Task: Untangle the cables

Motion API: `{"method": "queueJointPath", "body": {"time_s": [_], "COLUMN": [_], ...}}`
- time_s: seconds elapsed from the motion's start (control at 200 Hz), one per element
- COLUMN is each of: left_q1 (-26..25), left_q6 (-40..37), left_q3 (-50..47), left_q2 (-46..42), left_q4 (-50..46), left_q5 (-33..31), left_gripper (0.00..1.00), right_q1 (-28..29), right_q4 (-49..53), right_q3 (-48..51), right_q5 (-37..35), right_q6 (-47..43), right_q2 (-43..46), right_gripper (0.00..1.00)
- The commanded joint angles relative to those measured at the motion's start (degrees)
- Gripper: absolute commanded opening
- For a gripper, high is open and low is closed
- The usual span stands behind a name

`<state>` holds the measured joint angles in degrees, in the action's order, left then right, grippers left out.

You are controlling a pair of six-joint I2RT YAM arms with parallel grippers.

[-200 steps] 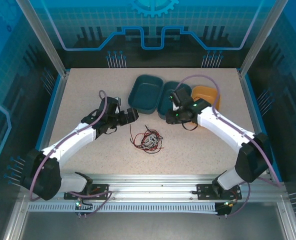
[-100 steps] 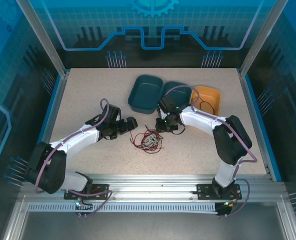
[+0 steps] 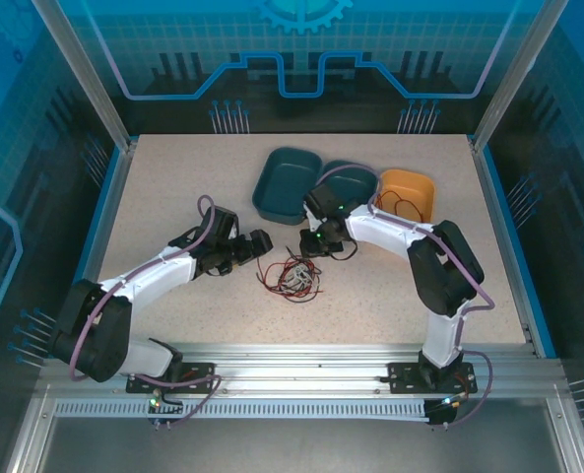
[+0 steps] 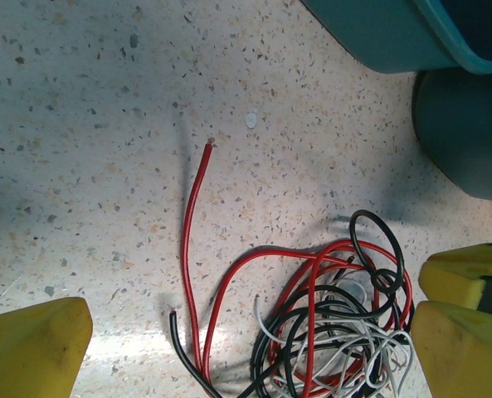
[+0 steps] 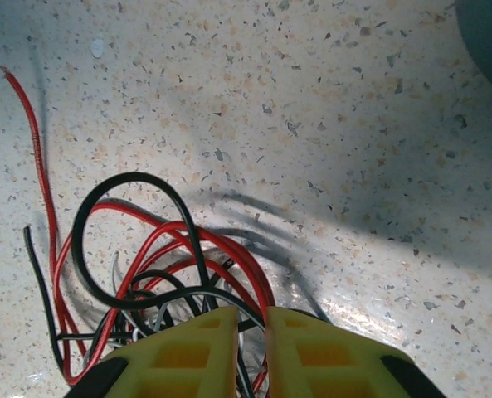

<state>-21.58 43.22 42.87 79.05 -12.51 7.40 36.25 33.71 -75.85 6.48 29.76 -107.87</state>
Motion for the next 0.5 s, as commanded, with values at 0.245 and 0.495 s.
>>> {"method": "queueJointPath", "body": {"time_s": [0.245, 0.495], "left_q1": [0.24, 0.23], "left_q6": [0.48, 0.55], "left_q3": [-0.61, -0.77], "left_q2": [0.25, 0.41], "left_q4": [1.16, 1.67], "left_q5": [1.3, 1.57], "left_gripper": [0.99, 0.99], "right_q1": [1.48, 1.68], "right_q4": [3.81, 4.91], "right_q3": [-3.24, -3.34], "right_q5": [-1.38, -2.94], "right_q6": [-1.51, -1.24], "right_q2": [-3.38, -3.15], "right_gripper": [0.15, 0.16]}}
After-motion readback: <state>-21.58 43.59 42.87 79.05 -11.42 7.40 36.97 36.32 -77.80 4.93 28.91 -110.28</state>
